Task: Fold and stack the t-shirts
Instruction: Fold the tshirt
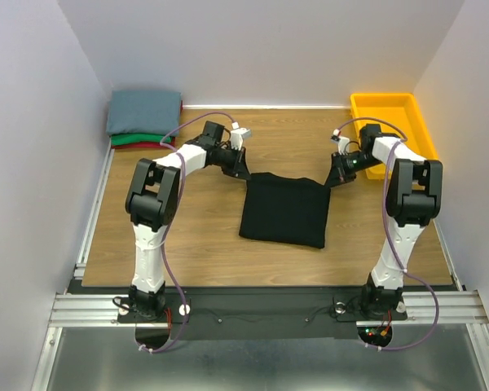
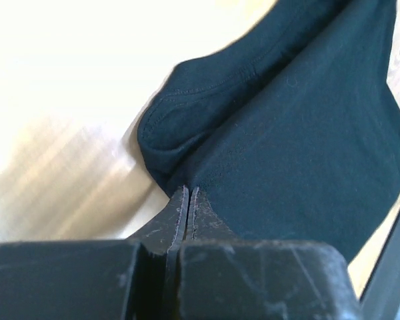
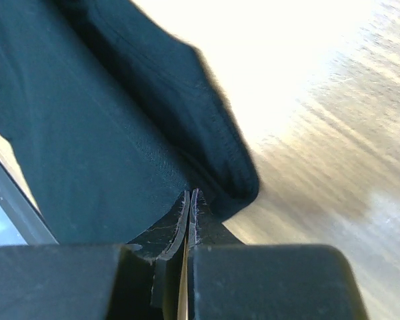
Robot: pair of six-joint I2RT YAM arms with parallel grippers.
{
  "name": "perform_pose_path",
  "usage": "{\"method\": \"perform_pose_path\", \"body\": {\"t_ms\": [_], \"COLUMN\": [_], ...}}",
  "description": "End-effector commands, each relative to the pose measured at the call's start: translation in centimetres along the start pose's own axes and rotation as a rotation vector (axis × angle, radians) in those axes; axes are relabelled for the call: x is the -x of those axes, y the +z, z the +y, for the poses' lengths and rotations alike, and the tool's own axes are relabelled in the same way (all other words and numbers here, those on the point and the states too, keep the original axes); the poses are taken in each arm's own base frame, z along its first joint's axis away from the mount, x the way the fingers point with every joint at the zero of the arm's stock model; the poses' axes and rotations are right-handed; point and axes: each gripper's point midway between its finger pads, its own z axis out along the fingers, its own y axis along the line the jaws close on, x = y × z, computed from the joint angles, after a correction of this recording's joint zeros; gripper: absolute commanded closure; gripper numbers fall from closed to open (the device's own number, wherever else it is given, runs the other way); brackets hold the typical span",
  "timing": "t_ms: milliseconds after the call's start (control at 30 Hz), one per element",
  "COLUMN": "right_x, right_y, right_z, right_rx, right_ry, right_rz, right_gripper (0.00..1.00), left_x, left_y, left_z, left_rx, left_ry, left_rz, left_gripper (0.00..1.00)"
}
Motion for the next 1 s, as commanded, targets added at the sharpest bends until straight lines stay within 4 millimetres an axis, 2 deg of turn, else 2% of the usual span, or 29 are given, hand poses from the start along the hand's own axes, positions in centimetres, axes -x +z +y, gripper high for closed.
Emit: {"method": "perform_pose_path", "body": {"t_ms": [0, 267, 467, 533, 567, 633, 667, 700, 733, 767, 800, 833, 867, 900, 933, 967], "right_x": [0.6, 1.9, 5.0, 6.8, 7.1, 8.8, 9.6, 10.2, 10.9, 11.6, 12.3, 13.8, 14.3, 15.2, 15.3, 15.2], "right_y": [1.0, 3.1, 4.2, 4.1, 4.3, 3.5, 2.6, 1.8, 0.8, -0.1, -1.1, -3.1, -3.8, -4.7, -4.7, -4.5], "right_z": [-2.1, -5.4, -6.0, -6.1, -6.3, -6.2, -5.7, -5.2, -4.4, -3.5, -2.5, -0.3, 0.7, 2.0, 2.9, 4.3], "right_rx": [-0.021, -0.076, -0.122, -0.138, -0.147, -0.168, -0.177, -0.186, -0.191, -0.189, -0.181, -0.164, -0.147, -0.118, -0.076, 0.010], "right_ry": [-0.024, 0.011, -0.011, -0.019, -0.013, -0.002, -0.006, 0.010, 0.000, -0.009, -0.016, -0.032, -0.031, -0.020, 0.010, 0.023], "right_rz": [-0.029, -0.057, -0.103, -0.138, -0.143, -0.177, -0.200, -0.219, -0.242, -0.267, -0.293, -0.350, -0.376, -0.417, -0.426, -0.423], "right_gripper": [0.99, 0.99, 0.99, 0.99, 0.99, 0.97, 0.80, 0.67, 0.60, 0.59, 0.53, 0.48, 0.43, 0.41, 0.41, 0.41], "left_x": [2.3, 2.3, 2.7, 3.2, 3.6, 5.0, 5.9, 6.9, 7.6, 8.4, 10.1, 10.4, 11.9, 11.7, 12.0, 11.9], "left_y": [0.0, 1.6, -0.1, -0.7, -1.0, -2.1, -2.9, -3.8, -4.4, -5.3, -6.8, -7.4, -8.7, -8.5, -8.8, -8.5], "left_z": [1.1, 3.8, 5.6, 6.0, 6.2, 6.7, 6.4, 6.2, 5.9, 5.4, 3.7, 2.8, 0.4, -0.3, -0.8, -2.7], "left_rx": [0.014, 0.054, 0.108, 0.117, 0.120, 0.131, 0.130, 0.125, 0.121, 0.121, 0.115, 0.099, 0.042, 0.020, 0.011, -0.060], "left_ry": [0.044, 0.017, 0.005, 0.011, 0.016, 0.045, 0.060, 0.080, 0.101, 0.122, 0.166, 0.178, 0.207, 0.190, 0.181, 0.174], "left_rz": [-0.035, -0.036, -0.063, -0.078, -0.087, -0.120, -0.139, -0.163, -0.178, -0.198, -0.245, -0.263, -0.318, -0.328, -0.349, -0.345], "left_gripper": [1.00, 1.00, 1.00, 1.00, 0.99, 0.83, 0.77, 0.66, 0.62, 0.57, 0.51, 0.49, 0.45, 0.36, 0.35, 0.34]}}
